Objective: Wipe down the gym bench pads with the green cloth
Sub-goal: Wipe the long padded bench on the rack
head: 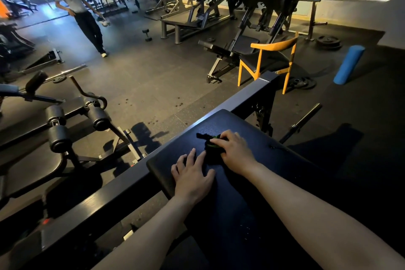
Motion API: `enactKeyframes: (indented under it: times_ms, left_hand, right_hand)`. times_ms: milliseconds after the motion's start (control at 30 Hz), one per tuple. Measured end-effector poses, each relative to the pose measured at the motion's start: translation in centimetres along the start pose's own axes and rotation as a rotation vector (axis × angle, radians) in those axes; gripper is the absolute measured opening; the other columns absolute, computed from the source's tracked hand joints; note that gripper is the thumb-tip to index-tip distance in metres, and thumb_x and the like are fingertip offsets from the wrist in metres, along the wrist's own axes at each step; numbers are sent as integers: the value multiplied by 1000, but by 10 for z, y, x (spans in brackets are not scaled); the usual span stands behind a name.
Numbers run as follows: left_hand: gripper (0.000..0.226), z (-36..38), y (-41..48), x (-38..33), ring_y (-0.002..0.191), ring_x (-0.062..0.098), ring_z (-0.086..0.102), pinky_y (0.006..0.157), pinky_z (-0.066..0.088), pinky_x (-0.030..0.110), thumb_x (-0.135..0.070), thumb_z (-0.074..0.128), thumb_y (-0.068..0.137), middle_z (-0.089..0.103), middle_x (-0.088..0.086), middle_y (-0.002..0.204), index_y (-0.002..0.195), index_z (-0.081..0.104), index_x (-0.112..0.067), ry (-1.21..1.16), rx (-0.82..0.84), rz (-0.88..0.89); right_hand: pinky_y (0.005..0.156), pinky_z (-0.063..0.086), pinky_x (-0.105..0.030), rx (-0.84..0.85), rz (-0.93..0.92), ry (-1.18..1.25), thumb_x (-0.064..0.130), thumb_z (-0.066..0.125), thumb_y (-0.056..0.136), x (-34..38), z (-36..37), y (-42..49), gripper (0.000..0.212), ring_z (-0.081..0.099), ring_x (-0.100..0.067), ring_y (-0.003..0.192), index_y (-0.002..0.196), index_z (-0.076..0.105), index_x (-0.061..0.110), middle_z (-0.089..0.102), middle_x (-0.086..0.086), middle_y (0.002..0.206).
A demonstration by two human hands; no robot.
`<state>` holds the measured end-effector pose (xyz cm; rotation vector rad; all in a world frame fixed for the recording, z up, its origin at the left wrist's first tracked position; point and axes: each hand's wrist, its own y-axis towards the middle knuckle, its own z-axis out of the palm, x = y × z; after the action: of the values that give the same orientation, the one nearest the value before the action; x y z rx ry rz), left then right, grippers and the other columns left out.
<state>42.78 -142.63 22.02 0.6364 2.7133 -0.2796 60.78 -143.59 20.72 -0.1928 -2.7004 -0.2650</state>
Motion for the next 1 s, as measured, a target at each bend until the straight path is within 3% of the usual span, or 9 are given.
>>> enactKeyframes:
  times_ms: [233,400,467,633,767,867,933,1000]
  left_hand:
    - [66,15,4,-15,151,23,-4,119,-2,52,-70,35,92,6,-9,167,153,21,-48,62,19,76]
    - [66,19,4,-14,151,25,-3,120,-2,51,-69,34,92,7,-8,167,153,22,-46,87,-7,88]
    - [66,20,4,-14,151,25,-3,120,-2,50,-69,34,92,7,-8,167,153,23,-45,80,-14,91]
    - [66,20,4,-15,151,24,-3,121,-3,49,-68,33,92,7,-6,167,152,22,-45,78,-24,106]
    - [67,19,4,-14,152,24,-5,121,-3,48,-66,34,94,6,-5,168,154,23,-40,81,-22,123]
    - [67,19,3,-13,152,23,-5,122,-4,48,-66,35,94,6,-4,168,154,23,-39,76,-23,137]
    - [65,19,3,-12,152,23,-3,121,-3,48,-67,34,94,7,-4,168,153,23,-44,72,-28,145]
    - [63,20,3,-13,152,24,-2,121,-3,48,-67,34,94,8,-4,168,152,24,-45,69,-29,146]
  right_hand:
    - [95,42,-38,-96,296,-29,10,50,90,-59,-28,8,53,45,-27,112,136,57,36,46,-3,120]
    - [96,40,-40,-172,601,-37,8,46,91,-91,-39,-1,52,41,-31,117,138,53,29,44,-8,126]
    - [97,38,-41,-170,643,-45,10,44,94,-89,-36,-5,49,41,-33,120,140,50,25,44,-12,131]
    - [96,39,-37,-224,481,-23,8,47,91,-42,-23,-9,44,45,-36,114,133,56,16,46,-15,125]
    - [93,42,-38,-145,235,39,14,47,94,6,-4,-19,41,46,-29,110,133,57,22,48,-8,119]
    - [92,43,-37,-93,127,71,14,50,93,0,-12,-24,42,47,-24,109,132,59,26,51,-5,118]
    - [89,41,-37,-173,185,-8,9,50,90,-19,-22,-24,45,47,-27,107,130,60,25,51,-6,120]
    - [96,39,-39,-244,403,-65,8,49,88,-45,-34,-27,49,42,-31,115,133,57,24,46,-7,129]
